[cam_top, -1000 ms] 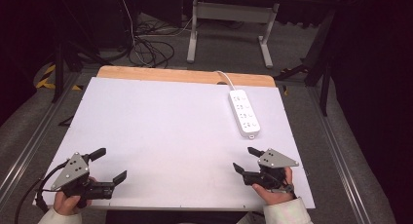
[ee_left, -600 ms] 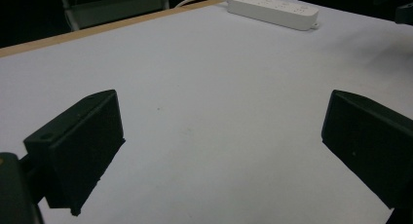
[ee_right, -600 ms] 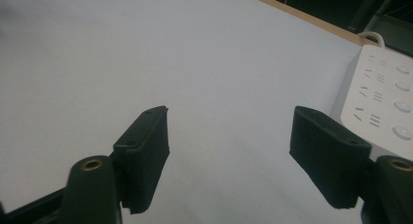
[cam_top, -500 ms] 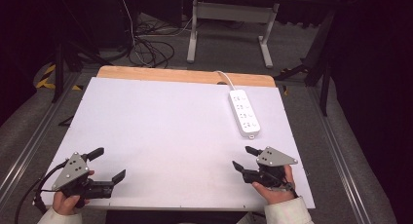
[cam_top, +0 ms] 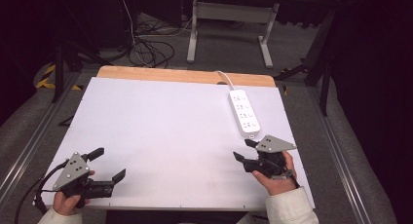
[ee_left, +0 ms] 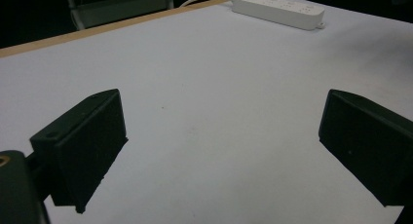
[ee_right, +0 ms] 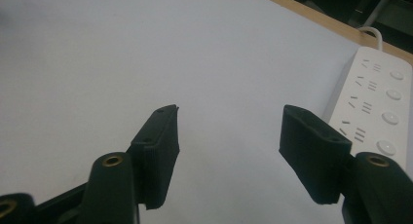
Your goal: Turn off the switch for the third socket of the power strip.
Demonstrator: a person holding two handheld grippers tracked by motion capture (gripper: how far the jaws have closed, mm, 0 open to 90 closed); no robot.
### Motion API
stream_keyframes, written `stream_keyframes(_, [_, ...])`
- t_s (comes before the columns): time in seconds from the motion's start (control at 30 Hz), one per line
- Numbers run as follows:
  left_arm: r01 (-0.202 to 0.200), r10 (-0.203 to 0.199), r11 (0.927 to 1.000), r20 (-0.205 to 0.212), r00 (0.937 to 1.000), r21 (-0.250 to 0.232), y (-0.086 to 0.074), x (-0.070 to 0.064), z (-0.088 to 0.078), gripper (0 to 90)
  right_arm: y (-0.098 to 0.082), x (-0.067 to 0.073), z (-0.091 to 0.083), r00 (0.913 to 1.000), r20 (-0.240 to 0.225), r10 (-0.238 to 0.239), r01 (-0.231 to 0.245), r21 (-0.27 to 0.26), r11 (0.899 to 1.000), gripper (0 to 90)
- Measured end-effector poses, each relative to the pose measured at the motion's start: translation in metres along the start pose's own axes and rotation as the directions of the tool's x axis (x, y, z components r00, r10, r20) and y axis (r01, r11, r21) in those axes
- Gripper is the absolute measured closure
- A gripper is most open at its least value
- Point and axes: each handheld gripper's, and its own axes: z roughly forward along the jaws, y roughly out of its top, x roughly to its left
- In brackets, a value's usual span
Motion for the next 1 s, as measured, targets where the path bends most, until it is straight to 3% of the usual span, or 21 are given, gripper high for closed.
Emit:
stream_keyframes(0.63, [0.001, -0.001, 1.0, -0.001, 1.0, 0.008, 0.0, 0.0, 0.0, 3.7, 0.035, -0.018, 0.007, 0.9999, 0.008, -0.009, 0.009, 0.013, 1.0, 42.5])
stream_keyframes(1.0, [-0.004, 0.004, 0.9998, -0.002, 1.0, 0.019, 0.0, 0.0, 0.0, 3.7, 0.045, -0.034, 0.01, 0.9982, 0.056, 0.023, -0.024, 0.028, 0.999, 44.8])
